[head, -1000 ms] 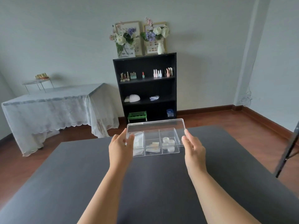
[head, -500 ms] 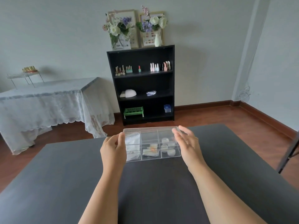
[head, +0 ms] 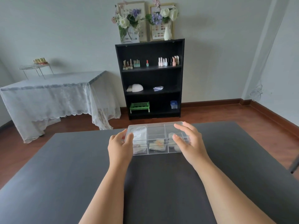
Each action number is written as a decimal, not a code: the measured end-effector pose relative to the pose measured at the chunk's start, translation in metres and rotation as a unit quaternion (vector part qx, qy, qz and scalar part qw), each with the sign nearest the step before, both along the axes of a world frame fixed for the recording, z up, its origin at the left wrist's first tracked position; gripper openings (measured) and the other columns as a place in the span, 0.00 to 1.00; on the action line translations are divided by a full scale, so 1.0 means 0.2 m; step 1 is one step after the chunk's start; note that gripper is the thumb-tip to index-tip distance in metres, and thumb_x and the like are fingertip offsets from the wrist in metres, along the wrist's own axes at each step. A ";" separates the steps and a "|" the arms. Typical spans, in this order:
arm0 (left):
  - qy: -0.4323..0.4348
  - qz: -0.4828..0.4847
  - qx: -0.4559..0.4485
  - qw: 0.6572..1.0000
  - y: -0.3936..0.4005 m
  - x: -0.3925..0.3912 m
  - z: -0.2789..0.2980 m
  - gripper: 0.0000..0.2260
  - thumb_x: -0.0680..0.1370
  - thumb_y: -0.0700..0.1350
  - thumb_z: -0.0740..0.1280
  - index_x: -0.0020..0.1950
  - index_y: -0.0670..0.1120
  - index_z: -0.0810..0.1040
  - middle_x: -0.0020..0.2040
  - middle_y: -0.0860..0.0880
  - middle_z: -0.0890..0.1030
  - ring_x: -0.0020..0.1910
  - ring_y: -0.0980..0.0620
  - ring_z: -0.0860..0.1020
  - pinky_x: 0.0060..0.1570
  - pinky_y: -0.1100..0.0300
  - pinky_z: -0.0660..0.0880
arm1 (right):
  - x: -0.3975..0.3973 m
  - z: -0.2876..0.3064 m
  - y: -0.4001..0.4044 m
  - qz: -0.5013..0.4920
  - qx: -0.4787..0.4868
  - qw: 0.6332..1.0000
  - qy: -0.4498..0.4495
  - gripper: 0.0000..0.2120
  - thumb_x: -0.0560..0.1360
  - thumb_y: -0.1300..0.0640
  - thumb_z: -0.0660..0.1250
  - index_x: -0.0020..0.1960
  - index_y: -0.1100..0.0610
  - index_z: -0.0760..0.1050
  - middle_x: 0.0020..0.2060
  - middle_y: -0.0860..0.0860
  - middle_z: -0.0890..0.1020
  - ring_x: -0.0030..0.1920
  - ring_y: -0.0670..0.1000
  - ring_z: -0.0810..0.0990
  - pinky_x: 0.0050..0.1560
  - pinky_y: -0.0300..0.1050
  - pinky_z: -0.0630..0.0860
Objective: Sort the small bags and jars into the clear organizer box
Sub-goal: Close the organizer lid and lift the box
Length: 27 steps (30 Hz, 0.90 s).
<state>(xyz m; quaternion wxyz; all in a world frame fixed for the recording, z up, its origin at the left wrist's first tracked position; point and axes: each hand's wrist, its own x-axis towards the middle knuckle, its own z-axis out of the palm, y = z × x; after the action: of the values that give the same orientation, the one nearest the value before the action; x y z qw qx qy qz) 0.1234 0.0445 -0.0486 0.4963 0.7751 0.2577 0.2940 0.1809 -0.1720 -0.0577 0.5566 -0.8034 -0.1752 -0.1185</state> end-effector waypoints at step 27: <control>0.049 -0.022 0.124 0.991 -0.01 -0.02 0.03 0.07 0.77 0.47 0.63 0.45 0.57 0.80 0.49 0.51 0.72 0.51 0.49 0.74 0.42 0.64 0.67 | 0.03 0.01 0.02 -0.034 -0.011 0.999 0.032 0.20 0.77 0.56 0.65 0.69 0.48 0.71 0.66 0.44 0.69 0.66 0.43 0.66 0.60 0.34 0.59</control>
<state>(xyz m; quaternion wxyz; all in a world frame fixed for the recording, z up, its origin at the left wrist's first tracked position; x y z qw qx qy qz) 0.1194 0.0415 -0.0429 0.3892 0.8498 0.2265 0.2742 0.1876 -0.1680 -0.0559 0.5491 -0.8180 -0.1315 -0.1099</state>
